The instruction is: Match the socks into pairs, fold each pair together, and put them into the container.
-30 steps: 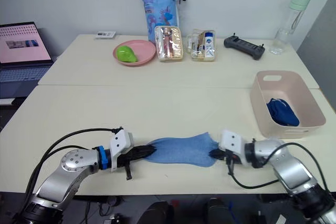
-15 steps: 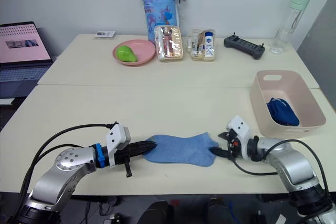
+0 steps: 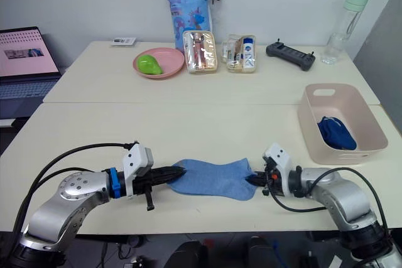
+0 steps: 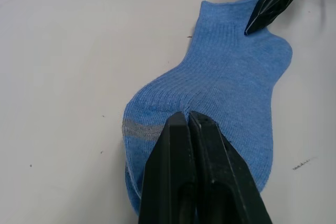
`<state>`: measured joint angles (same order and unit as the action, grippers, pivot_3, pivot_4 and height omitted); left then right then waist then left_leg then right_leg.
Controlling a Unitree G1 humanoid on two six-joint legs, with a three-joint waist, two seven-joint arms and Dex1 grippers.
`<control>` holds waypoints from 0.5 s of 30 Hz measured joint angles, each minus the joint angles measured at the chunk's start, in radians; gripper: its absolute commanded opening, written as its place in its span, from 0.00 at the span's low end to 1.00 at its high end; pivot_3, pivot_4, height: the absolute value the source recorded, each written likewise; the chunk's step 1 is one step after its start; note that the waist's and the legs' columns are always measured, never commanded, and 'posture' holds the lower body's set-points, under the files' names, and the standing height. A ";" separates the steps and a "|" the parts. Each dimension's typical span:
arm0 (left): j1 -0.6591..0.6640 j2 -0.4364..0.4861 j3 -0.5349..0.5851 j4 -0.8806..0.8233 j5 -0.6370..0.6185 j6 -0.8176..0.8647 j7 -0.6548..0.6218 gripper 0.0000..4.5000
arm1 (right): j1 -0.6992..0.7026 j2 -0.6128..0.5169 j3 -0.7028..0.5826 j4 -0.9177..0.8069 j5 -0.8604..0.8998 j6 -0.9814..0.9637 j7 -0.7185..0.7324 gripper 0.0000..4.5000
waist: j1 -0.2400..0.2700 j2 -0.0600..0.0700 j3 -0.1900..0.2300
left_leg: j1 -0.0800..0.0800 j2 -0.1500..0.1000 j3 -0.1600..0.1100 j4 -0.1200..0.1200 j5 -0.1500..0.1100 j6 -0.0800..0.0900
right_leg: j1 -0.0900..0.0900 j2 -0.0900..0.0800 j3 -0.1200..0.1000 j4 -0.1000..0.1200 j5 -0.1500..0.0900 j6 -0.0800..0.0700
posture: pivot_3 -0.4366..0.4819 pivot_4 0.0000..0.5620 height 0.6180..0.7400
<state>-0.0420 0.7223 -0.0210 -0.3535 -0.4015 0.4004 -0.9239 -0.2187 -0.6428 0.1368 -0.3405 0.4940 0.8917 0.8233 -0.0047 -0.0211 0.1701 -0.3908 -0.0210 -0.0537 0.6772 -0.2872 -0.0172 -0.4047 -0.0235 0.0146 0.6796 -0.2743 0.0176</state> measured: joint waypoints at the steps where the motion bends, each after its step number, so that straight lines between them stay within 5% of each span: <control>1: -0.001 -0.008 -0.007 0.004 0.010 -0.004 0.007 0.00 | 0.000 -0.001 0.000 0.000 0.000 0.003 0.000 0.01 | 0.000 0.000 0.000 | 0.000 0.000 0.000 0.000 0.000 0.000 | 0.000 0.000 0.000 0.000 0.000 0.000 | 0.48 0.27 1.00; 8: 0.037 -0.020 -0.024 0.043 0.046 -0.017 0.021 0.47 | 0.000 -0.018 -0.002 0.002 0.000 0.008 0.006 0.00 | -0.001 0.000 0.000 | 0.000 0.000 0.000 0.000 0.000 0.000 | 0.000 0.000 0.000 0.000 0.000 0.000 | 0.48 0.27 1.00; 15: 0.052 -0.001 0.080 0.028 0.003 0.001 0.020 0.96 | -0.011 -0.057 -0.024 0.040 0.001 -0.006 0.046 0.00 | 0.000 0.000 0.000 | 0.000 0.000 0.000 0.000 0.000 0.000 | 0.000 0.000 0.000 0.000 0.000 0.000 | 0.48 0.27 1.00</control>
<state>0.0095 0.7214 0.0592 -0.3257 -0.3981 0.4014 -0.9037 -0.2296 -0.6995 0.1125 -0.3000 0.4947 0.8852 0.8691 -0.0046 -0.0211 0.1701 -0.3909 -0.0210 -0.0536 0.6773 -0.2872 -0.0172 -0.4047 -0.0237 0.0147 0.6794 -0.2743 0.0175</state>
